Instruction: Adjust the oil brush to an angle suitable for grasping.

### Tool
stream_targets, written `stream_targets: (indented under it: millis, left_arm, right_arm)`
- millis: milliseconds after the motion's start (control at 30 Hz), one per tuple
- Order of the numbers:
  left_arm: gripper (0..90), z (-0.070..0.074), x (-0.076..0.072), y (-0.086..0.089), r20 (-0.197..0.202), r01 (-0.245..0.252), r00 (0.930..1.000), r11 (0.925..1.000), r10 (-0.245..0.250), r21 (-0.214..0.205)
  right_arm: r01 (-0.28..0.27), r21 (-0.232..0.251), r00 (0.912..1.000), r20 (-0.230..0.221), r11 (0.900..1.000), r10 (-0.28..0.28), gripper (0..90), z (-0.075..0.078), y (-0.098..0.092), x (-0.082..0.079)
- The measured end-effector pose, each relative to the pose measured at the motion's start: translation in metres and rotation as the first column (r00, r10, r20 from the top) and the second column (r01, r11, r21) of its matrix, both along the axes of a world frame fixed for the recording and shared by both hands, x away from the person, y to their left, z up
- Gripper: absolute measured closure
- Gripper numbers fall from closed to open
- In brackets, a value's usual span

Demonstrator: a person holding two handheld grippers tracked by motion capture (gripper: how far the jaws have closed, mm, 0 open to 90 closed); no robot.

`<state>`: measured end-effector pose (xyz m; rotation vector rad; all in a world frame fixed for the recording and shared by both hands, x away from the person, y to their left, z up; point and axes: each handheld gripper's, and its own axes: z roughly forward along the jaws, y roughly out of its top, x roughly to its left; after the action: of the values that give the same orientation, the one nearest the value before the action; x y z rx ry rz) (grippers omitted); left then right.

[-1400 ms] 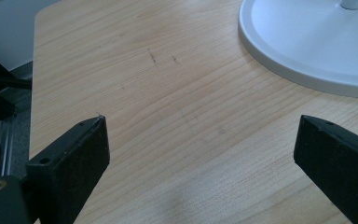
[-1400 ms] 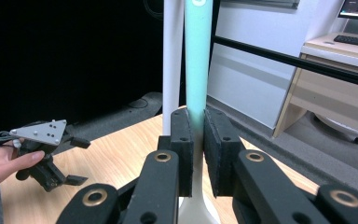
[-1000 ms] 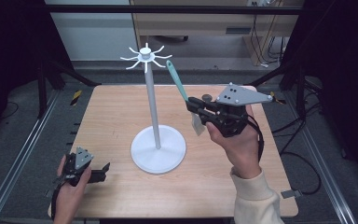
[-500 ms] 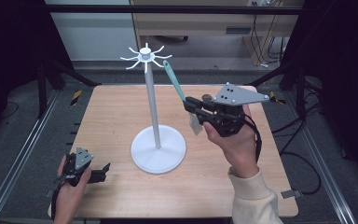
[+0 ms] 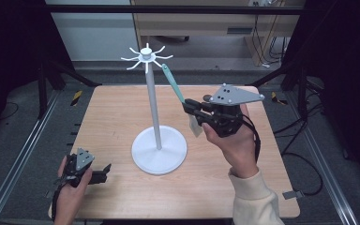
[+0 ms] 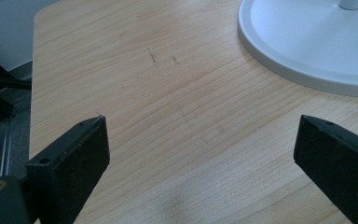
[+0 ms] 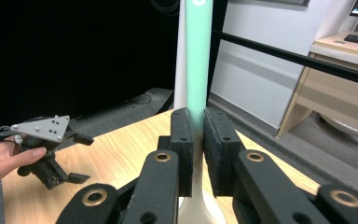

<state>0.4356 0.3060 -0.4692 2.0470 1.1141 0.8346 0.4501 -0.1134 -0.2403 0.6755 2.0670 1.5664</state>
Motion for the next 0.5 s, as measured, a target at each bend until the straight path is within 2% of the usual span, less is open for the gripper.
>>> stream_targets:
  millis: [500]
  left_arm:
    - [3.0, -0.001, 0.0, -0.001, -0.005, 0.002, 1.0, 1.0, -0.002, 0.004]
  right_arm:
    - [-0.036, 0.046, 0.9985, -0.039, 0.9983, 0.038, 82.4, -0.008, 0.011, 0.013]
